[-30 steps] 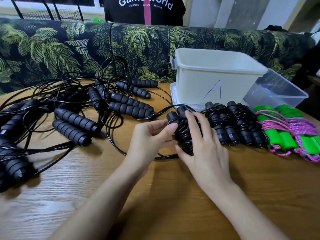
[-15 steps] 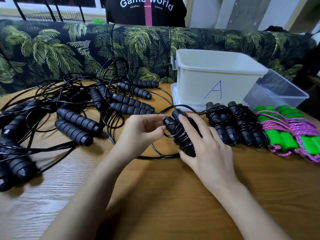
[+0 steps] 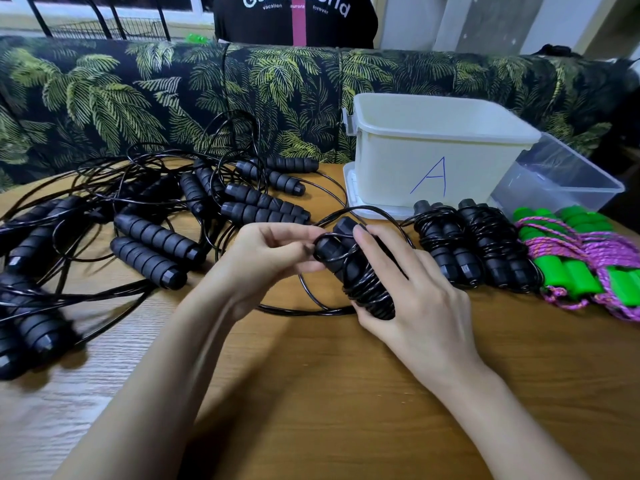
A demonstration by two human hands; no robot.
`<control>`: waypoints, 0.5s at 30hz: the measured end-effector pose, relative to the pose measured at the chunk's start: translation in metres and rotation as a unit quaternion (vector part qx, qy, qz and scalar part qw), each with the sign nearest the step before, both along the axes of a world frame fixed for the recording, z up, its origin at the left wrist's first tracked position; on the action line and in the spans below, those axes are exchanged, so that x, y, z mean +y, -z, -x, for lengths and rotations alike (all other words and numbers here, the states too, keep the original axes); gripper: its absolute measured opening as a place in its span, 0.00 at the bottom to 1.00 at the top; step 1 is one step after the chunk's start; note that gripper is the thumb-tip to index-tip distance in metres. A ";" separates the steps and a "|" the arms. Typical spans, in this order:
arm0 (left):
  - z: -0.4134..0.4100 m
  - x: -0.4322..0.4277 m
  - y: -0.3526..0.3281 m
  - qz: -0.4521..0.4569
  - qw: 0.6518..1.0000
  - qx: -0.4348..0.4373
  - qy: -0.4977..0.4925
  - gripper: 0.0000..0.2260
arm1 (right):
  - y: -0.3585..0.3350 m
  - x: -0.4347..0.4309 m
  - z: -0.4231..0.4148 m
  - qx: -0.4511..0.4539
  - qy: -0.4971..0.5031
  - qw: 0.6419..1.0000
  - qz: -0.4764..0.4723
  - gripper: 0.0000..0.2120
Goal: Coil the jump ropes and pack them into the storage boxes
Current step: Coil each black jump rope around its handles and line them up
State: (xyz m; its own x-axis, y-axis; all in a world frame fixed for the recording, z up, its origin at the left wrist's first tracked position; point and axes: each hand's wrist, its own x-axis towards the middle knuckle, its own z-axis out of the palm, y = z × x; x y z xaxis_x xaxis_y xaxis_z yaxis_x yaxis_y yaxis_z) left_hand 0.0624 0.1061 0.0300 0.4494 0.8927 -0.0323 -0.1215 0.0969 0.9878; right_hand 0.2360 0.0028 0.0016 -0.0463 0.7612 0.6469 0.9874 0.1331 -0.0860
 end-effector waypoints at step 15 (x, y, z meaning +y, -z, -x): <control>-0.007 -0.005 0.009 0.091 0.991 -0.072 0.063 0.10 | -0.001 -0.002 0.000 0.020 -0.027 0.999 0.004 0.41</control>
